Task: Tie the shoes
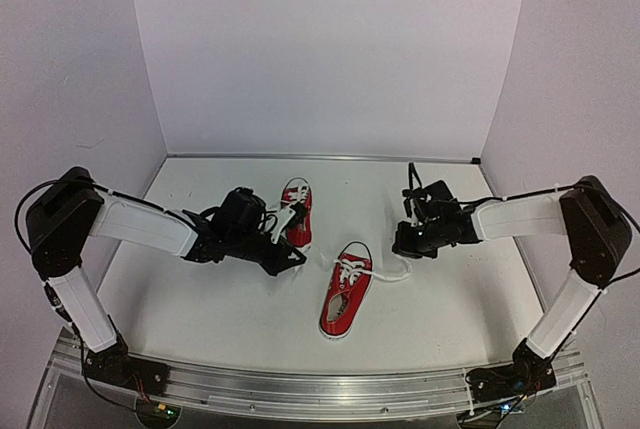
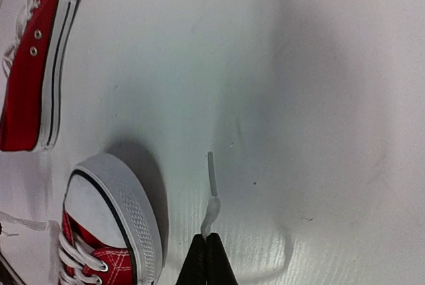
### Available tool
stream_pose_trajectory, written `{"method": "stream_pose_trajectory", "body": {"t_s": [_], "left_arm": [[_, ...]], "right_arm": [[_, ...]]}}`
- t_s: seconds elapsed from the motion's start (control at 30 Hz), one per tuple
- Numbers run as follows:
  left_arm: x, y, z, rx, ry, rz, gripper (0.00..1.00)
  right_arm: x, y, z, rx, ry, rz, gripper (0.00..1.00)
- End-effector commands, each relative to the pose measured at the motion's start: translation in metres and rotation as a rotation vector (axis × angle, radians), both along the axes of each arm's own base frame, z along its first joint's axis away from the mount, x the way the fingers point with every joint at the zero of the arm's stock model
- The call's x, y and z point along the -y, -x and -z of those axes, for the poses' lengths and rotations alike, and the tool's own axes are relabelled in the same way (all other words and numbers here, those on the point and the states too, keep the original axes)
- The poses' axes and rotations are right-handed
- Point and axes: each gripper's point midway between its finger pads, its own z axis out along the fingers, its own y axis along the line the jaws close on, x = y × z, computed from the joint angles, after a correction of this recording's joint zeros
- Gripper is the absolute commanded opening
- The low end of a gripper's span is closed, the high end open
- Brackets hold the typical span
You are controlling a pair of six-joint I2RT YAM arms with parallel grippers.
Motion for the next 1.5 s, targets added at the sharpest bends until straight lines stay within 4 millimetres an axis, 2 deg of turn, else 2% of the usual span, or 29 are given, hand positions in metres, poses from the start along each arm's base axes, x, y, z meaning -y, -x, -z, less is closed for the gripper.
{"method": "stream_pose_trajectory", "body": {"t_s": [0.0,0.13,0.2,0.33,0.43,0.6,0.73,0.87,1.0,1.17,1.3,1.47], "left_arm": [[0.011,0.031,0.02,-0.027,-0.024,0.115,0.0],[0.014,0.047,0.027,-0.049,-0.029,0.166,0.0],[0.016,0.052,0.026,-0.056,-0.022,0.186,0.0],[0.02,0.052,0.028,-0.06,-0.019,0.189,0.0],[0.02,0.047,0.033,-0.061,-0.032,0.164,0.0],[0.014,0.029,0.047,-0.06,-0.084,0.067,0.0],[0.016,0.024,0.049,-0.065,-0.084,0.042,0.0],[0.018,0.022,0.049,-0.073,-0.07,0.029,0.0],[0.017,0.022,0.048,-0.082,-0.057,0.016,0.0],[0.005,0.014,0.048,-0.094,-0.054,-0.032,0.0],[-0.011,0.005,0.045,-0.115,-0.022,-0.087,0.0],[-0.015,-0.005,0.037,-0.107,0.004,-0.106,0.0]], "right_arm": [[-0.049,0.025,0.017,-0.049,-0.031,-0.164,0.0],[-0.077,0.024,0.017,-0.047,-0.045,-0.215,0.0],[-0.083,0.023,0.018,-0.05,-0.047,-0.222,0.0],[-0.085,0.021,0.016,-0.05,-0.05,-0.214,0.0],[-0.079,0.026,0.016,-0.06,-0.038,-0.201,0.0],[-0.064,0.05,0.018,-0.087,-0.02,-0.244,0.0],[-0.065,0.081,0.038,-0.15,0.0,-0.327,0.0],[-0.093,0.096,0.051,-0.172,-0.006,-0.408,0.0],[-0.124,0.097,0.051,-0.165,-0.044,-0.44,0.0],[-0.15,0.098,0.053,-0.166,-0.069,-0.451,0.0],[-0.162,0.1,0.052,-0.166,-0.088,-0.453,0.0],[-0.167,0.11,0.049,-0.176,-0.104,-0.463,0.0]]}}
